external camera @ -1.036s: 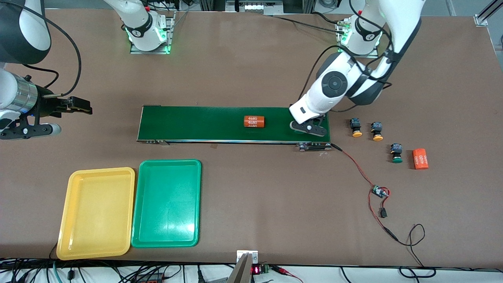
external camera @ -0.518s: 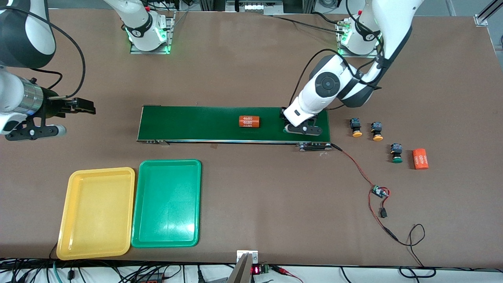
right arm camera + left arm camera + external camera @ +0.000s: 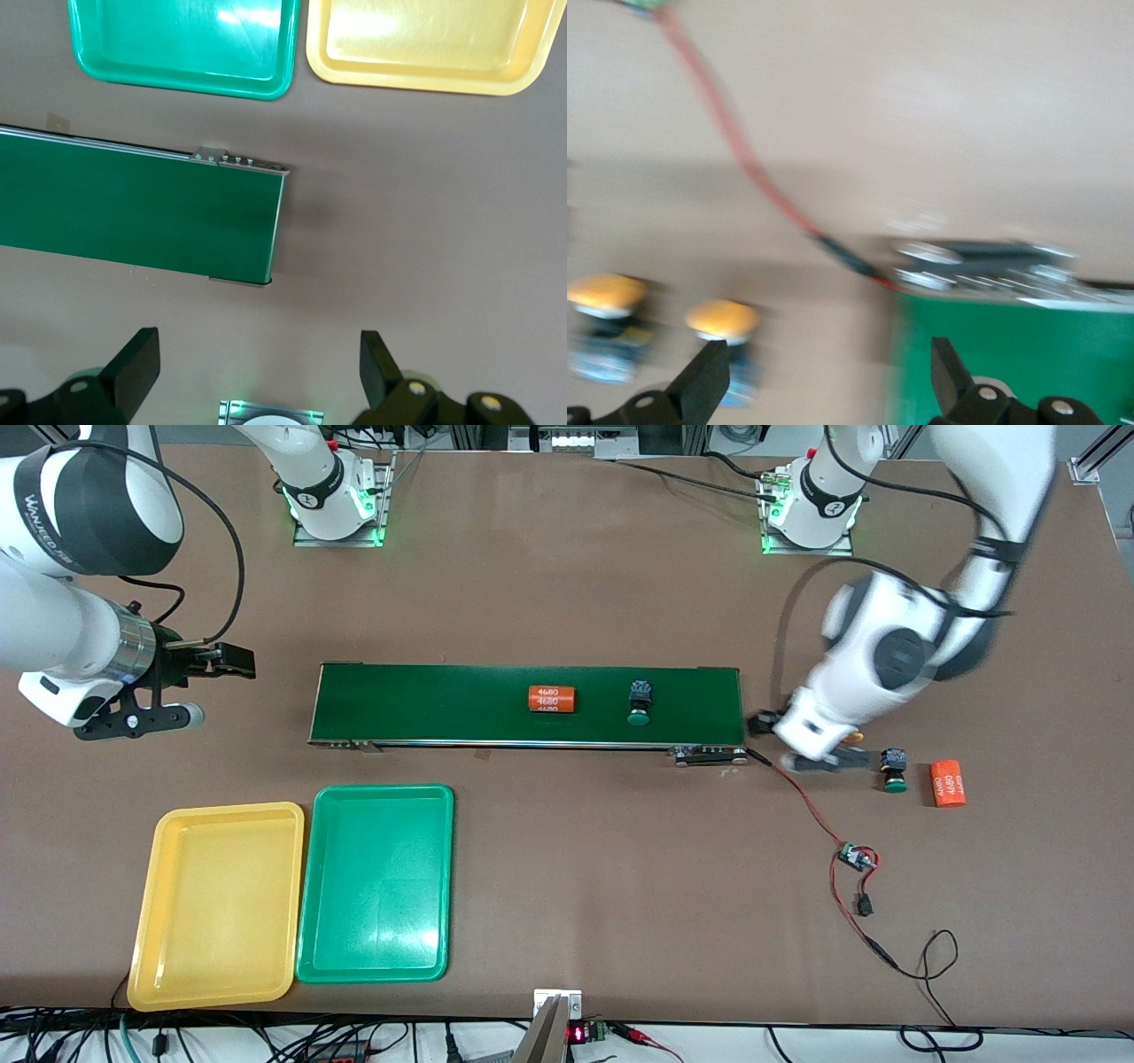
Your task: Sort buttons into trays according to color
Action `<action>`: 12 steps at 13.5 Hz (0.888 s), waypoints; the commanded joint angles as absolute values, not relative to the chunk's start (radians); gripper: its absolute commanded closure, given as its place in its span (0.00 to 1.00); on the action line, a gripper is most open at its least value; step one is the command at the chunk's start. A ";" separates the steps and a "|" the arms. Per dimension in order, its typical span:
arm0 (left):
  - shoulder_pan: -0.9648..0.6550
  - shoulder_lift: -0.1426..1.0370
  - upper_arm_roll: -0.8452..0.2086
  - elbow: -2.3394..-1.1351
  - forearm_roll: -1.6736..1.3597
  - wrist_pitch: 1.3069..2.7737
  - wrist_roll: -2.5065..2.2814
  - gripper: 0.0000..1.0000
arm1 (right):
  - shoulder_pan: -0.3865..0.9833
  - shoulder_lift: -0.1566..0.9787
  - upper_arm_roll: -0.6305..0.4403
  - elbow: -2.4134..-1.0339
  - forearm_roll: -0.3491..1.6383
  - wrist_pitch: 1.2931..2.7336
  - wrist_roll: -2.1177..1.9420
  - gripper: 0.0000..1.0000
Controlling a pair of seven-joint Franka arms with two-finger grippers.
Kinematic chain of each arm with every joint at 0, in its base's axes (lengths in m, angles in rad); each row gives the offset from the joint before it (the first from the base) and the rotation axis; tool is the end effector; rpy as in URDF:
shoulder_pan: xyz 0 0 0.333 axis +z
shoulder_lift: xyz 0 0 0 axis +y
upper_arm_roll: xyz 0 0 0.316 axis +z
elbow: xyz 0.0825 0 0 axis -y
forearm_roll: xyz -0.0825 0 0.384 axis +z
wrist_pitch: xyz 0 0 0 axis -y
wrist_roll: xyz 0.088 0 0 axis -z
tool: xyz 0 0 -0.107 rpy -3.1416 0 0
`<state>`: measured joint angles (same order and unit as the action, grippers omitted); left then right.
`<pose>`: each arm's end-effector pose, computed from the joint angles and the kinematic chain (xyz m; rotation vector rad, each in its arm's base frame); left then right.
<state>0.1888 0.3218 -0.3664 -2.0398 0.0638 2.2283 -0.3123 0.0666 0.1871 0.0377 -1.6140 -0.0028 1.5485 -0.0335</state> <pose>0.5730 -0.0961 0.2857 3.0941 0.1606 -0.1906 0.5880 0.0597 0.4953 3.1045 0.2151 -0.3949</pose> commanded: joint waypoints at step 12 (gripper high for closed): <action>0.252 0.515 -0.115 -1.988 0.230 2.442 0.057 0.00 | 0.101 0.067 0.040 -1.793 0.011 1.661 -0.020 0.00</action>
<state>0.2452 0.5041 -0.1158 -1.9990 0.2134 2.4323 0.0249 0.0862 0.0917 0.0398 -1.7713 -0.0028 1.6461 -0.0335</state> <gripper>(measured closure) 0.000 0.000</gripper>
